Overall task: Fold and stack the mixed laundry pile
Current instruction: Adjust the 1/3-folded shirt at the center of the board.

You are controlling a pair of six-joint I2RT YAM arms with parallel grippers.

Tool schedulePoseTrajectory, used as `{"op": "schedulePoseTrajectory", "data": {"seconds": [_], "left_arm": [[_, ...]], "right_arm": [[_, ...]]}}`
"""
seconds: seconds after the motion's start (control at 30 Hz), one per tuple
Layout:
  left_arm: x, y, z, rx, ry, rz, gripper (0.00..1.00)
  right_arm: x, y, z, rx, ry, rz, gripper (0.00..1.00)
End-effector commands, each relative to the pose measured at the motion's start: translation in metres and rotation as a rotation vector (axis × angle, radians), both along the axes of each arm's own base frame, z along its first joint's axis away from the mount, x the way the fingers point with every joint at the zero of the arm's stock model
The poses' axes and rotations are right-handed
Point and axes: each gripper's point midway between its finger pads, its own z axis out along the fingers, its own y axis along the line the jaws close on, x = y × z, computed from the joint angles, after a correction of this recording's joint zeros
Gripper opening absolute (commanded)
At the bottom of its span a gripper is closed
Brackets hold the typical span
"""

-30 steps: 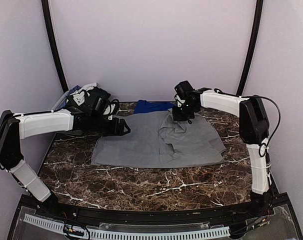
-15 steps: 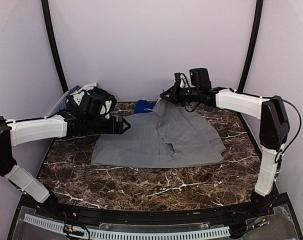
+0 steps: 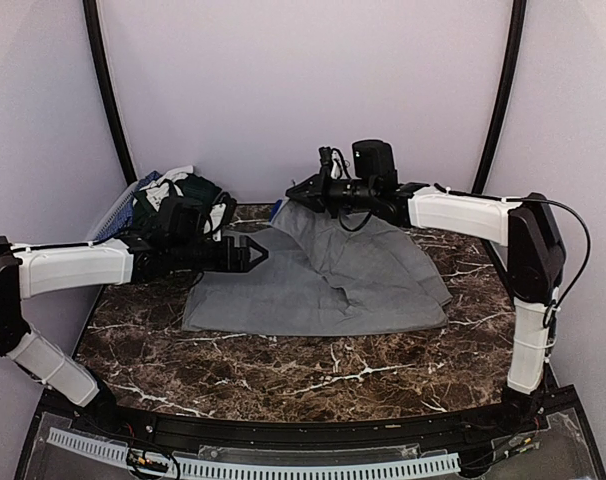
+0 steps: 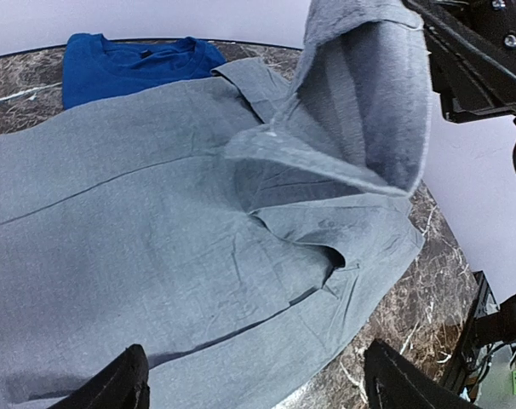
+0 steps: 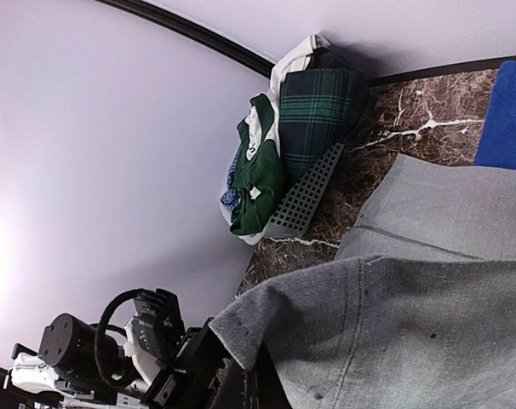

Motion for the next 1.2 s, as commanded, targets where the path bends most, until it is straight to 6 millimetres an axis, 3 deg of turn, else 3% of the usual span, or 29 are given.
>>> {"op": "schedulePoseTrajectory", "data": {"seconds": [0.0, 0.2, 0.33, 0.4, 0.53, 0.6, 0.67, 0.87, 1.03, 1.17], "left_arm": [[-0.002, -0.021, 0.042, -0.092, -0.086, -0.075, 0.87], [0.002, -0.043, 0.055, -0.180, -0.079, -0.125, 0.87], [0.021, -0.044, 0.057, -0.162, -0.084, -0.061, 0.84], [0.033, -0.045, 0.056, -0.127, -0.097, -0.044, 0.73], [0.060, -0.048, 0.065, -0.087, -0.159, -0.014, 0.29], [0.081, -0.052, 0.071, -0.074, -0.193, -0.008, 0.12], [0.097, -0.051, 0.075, -0.063, -0.212, -0.006, 0.02], [0.132, -0.046, 0.081, -0.015, -0.312, -0.042, 0.00], [0.147, -0.046, 0.098, 0.056, -0.458, -0.081, 0.00], [0.158, -0.036, 0.104, 0.062, -0.522, -0.090, 0.00]], "right_arm": [[0.003, 0.010, 0.022, 0.044, -0.065, -0.018, 0.00], [0.003, 0.019, 0.024, 0.018, -0.092, -0.016, 0.00], [-0.001, 0.019, 0.030, 0.027, -0.100, -0.006, 0.00], [-0.004, 0.017, 0.035, 0.031, -0.112, -0.005, 0.00], [0.000, 0.010, 0.040, 0.006, -0.140, -0.028, 0.00], [0.006, 0.003, 0.041, 0.006, -0.143, -0.043, 0.00], [0.014, -0.006, 0.042, 0.009, -0.142, -0.064, 0.00], [0.030, -0.037, 0.055, 0.032, -0.159, -0.118, 0.00], [0.030, -0.035, 0.061, 0.054, -0.160, -0.102, 0.00], [0.029, -0.031, 0.050, 0.073, -0.129, -0.087, 0.00]]}}
